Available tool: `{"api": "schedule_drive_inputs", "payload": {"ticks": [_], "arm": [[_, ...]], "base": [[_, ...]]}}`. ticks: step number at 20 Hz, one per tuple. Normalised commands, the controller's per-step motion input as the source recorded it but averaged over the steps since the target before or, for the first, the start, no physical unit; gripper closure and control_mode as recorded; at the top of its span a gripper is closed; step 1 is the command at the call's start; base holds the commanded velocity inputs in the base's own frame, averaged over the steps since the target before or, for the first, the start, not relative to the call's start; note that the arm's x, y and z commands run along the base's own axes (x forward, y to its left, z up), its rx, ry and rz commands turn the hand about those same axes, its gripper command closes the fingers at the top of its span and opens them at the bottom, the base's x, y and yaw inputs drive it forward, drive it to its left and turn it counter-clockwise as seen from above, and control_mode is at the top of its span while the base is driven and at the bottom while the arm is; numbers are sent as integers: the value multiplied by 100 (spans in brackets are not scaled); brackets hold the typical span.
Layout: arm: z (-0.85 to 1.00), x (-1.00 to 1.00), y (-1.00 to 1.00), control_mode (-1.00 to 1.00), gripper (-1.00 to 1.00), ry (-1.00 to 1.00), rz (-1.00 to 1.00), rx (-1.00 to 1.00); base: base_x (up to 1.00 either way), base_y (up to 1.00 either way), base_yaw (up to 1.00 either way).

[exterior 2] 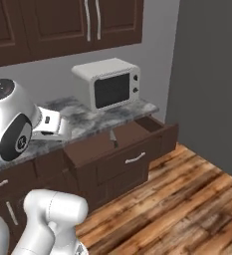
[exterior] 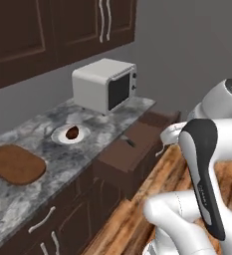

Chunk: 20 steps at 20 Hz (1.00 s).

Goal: Pick up the knife from the drawer and place it on the cutting board. Then place the meat from the plate to the cutting board.

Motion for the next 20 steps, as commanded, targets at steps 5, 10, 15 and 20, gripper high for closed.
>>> {"api": "schedule_drive_inputs", "payload": {"ticks": [5,10,15,20], "arm": [[0,0,0,100,-100,0,0,0],[0,0,0,100,-100,0,0,0],[0,0,0,100,-100,0,0,0],[0,0,0,100,-100,0,0,0]], "base": [[17,39,-42],[26,76,-28],[0,70,-23],[1,1,-21]]}}
